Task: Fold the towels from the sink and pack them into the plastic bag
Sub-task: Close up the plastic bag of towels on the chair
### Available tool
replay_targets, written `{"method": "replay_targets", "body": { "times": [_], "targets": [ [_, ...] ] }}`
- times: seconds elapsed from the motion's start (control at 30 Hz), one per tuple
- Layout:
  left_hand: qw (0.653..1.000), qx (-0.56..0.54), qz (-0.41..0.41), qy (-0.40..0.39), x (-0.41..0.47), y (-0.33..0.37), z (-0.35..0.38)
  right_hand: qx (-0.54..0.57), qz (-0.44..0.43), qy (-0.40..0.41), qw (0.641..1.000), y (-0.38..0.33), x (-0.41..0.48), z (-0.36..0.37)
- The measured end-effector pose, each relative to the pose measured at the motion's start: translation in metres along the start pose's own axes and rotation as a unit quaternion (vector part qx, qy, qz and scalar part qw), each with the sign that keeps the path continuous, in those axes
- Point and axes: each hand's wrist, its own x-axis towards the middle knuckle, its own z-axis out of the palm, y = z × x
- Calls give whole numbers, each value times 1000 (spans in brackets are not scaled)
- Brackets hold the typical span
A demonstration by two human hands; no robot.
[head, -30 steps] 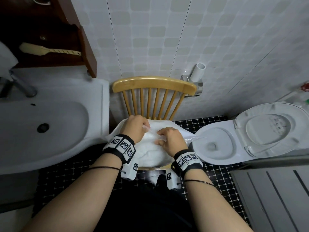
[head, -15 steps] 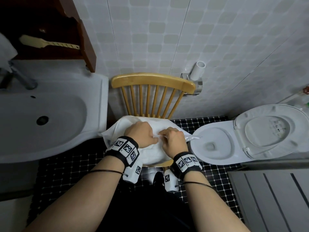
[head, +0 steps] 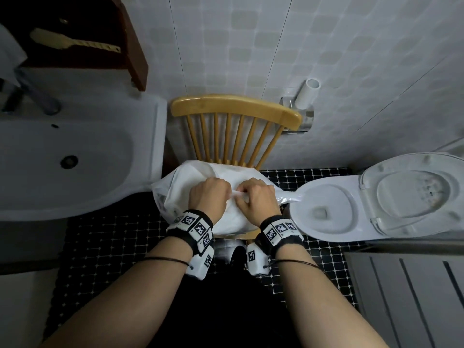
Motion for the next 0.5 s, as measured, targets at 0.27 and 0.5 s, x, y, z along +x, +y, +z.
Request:
{"method": "replay_targets", "body": {
  "times": [0.27, 0.5],
  "targets": [
    [1000, -3, 6, 21, 4, -1, 3, 57, -28, 25, 998, 0, 13, 2],
    [997, -79, 9, 17, 6, -4, 0, 37, -13, 20, 999, -3, 12, -3]
  ]
}}
